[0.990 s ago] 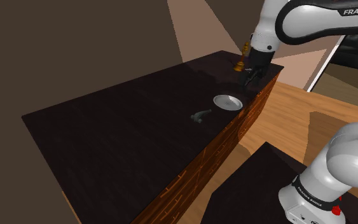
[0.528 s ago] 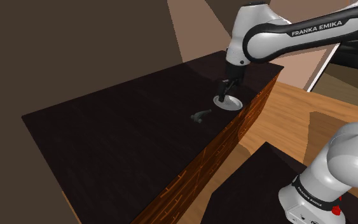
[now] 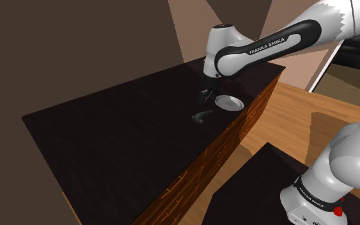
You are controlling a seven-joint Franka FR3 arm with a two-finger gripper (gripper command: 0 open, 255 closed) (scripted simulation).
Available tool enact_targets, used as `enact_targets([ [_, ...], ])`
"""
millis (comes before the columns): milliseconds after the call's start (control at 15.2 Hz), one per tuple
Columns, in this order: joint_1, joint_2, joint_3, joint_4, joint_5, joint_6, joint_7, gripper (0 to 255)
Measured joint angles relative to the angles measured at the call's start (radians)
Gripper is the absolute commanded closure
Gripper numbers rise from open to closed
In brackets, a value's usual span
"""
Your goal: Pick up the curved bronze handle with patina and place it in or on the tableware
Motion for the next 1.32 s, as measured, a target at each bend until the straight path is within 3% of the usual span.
enact_targets([
  [462, 0.020, 0.243, 0.021, 0.140, -0.066, 0.095, 0.006, 0],
  [924, 0.019, 0.302, 0.014, 0.120, -0.090, 0.172, 0.018, 0],
  [1320, 0.019, 0.315, 0.012, 0.122, -0.094, 0.184, 0.020, 0],
])
